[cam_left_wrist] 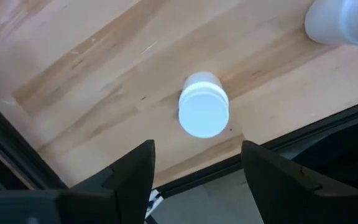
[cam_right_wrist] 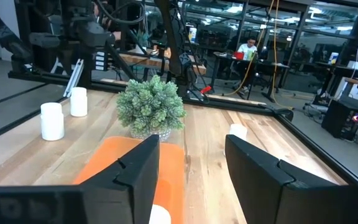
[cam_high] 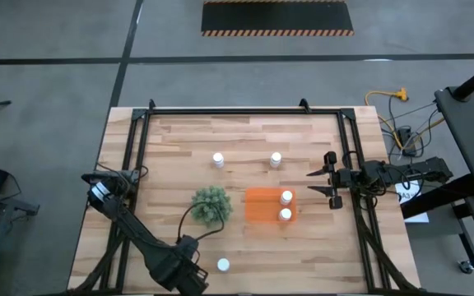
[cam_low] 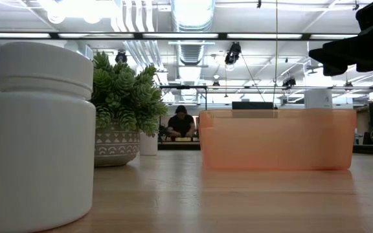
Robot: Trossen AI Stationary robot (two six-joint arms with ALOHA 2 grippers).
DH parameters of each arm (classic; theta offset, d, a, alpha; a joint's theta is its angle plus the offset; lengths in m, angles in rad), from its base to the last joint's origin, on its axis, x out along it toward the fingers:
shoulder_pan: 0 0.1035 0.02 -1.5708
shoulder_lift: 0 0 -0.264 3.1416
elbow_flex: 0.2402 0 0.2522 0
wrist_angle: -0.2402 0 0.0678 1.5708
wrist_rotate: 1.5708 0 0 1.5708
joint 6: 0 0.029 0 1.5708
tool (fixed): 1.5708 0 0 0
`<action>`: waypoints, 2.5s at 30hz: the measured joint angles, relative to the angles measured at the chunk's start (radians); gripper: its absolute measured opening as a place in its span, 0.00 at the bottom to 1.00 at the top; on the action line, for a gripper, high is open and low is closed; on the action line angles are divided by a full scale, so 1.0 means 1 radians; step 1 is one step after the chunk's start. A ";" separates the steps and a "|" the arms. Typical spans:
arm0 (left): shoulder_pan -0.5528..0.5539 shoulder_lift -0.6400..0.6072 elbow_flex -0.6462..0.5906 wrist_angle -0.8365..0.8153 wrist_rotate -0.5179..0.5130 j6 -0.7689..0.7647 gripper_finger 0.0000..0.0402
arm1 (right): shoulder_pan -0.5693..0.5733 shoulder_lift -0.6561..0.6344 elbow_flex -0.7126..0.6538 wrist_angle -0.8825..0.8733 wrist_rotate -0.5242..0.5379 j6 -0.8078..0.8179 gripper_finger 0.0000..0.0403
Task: Pick and place pill bottles into a basket
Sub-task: Put the white pill bottle into the orange bin
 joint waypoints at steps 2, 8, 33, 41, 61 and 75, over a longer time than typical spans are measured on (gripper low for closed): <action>0.003 0.000 -0.011 0.007 0.000 0.016 0.55 | 0.000 0.000 0.000 0.000 0.000 0.001 0.42; 0.013 0.000 -0.059 0.077 -0.002 0.047 0.55 | 0.000 0.000 0.000 0.000 0.000 0.001 0.43; 0.015 0.000 -0.139 0.174 0.002 0.075 0.55 | 0.000 0.000 0.000 0.000 0.000 0.001 0.43; 0.018 0.000 -0.150 0.174 0.001 0.094 0.55 | 0.000 0.000 0.000 0.000 0.000 0.001 0.43; 0.021 0.000 -0.216 0.297 0.011 0.100 0.55 | 0.000 0.000 0.000 0.000 0.000 0.000 0.42; 0.021 0.000 -0.216 0.297 0.039 0.116 0.47 | 0.000 0.000 0.000 0.000 0.000 0.001 0.43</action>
